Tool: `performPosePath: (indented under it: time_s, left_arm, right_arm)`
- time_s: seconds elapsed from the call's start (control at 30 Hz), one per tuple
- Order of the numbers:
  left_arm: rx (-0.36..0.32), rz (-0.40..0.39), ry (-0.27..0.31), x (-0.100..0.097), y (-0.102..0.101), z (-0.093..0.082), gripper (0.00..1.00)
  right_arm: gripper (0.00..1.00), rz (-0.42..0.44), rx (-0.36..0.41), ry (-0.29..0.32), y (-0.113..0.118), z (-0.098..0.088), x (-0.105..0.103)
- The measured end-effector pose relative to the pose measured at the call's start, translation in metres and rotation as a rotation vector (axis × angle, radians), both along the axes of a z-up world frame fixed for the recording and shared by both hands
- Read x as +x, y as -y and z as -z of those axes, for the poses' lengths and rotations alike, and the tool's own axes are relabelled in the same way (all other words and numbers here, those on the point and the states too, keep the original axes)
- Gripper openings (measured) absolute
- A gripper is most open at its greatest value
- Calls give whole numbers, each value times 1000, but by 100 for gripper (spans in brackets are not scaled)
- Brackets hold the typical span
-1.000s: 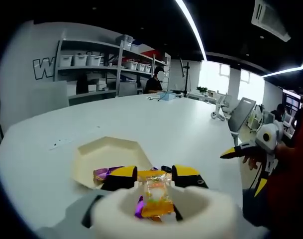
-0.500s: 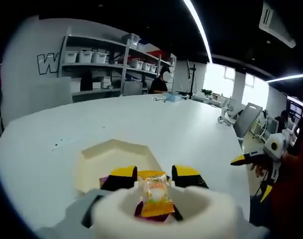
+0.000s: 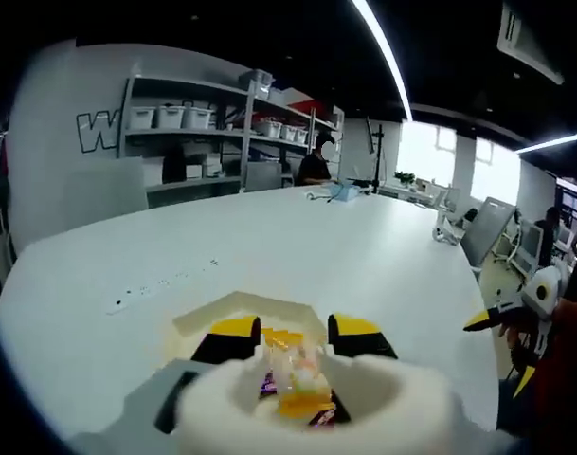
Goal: Place the target food into the container with the food tongs after gripping and lifting it, then release it inside without dropping or visibly crushing the food.
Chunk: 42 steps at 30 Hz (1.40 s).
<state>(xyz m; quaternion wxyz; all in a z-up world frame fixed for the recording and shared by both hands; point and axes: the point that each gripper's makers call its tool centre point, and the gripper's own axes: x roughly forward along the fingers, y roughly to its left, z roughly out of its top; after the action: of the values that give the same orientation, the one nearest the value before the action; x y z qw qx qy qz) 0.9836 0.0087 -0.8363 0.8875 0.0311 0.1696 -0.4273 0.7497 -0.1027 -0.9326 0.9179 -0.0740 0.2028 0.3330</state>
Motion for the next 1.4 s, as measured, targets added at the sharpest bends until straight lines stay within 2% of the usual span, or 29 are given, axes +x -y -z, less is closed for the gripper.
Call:
performPosePath:
  time_s: [0.17, 0.43, 0.83, 1.13, 1.4]
  left_arm:
    - [-2, -10, 6, 1, -1, -1, 27]
    - [-3, 7, 6, -13, -6, -4, 28]
    - [-4, 17, -14, -30, -10, 10, 28]
    - [-10, 58, -39, -50, 1, 24, 28]
    - [8, 86, -53, -53, 2, 36, 29]
  right_arm:
    - [99, 1, -7, -5, 1, 1, -1]
    - [99, -16, -20, 3, -6, -3, -2]
    - [99, -21, -32, 19, -9, -10, -6]
    - [99, -27, -55, 32, -11, -15, -8]
    - [99, -34, -64, 31, -14, -14, -12]
